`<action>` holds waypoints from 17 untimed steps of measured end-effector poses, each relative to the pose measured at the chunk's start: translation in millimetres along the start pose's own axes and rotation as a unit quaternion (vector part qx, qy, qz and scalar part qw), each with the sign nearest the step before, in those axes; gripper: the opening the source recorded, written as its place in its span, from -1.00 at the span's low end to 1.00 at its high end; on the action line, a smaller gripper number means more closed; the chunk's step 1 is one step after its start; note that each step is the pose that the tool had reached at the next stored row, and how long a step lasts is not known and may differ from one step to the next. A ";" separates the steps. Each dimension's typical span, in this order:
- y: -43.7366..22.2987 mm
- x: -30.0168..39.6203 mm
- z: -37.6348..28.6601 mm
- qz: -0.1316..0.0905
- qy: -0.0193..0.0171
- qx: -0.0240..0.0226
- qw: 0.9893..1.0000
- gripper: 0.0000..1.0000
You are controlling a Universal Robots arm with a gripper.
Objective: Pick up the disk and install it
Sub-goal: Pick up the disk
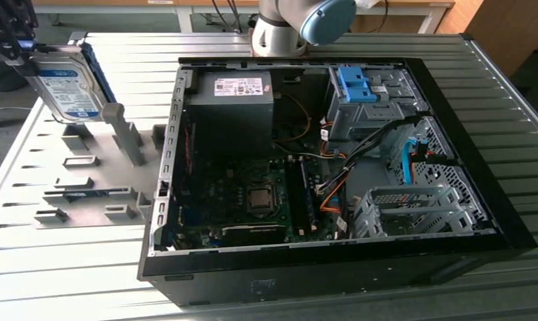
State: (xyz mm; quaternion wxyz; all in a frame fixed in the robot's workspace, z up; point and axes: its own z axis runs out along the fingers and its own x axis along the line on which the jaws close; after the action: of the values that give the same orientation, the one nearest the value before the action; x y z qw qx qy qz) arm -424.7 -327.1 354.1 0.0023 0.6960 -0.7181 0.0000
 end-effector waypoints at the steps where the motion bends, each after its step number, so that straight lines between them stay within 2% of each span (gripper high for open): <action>1: 0.0 0.0 -0.3 0.000 0.000 0.000 1.000 -0.27; 17: 0.0 0.0 -5.2 0.000 0.000 0.000 1.000 -0.27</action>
State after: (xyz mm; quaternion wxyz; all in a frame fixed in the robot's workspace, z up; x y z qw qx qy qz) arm -424.7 -327.1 359.3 0.0022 0.6960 -0.7181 0.0000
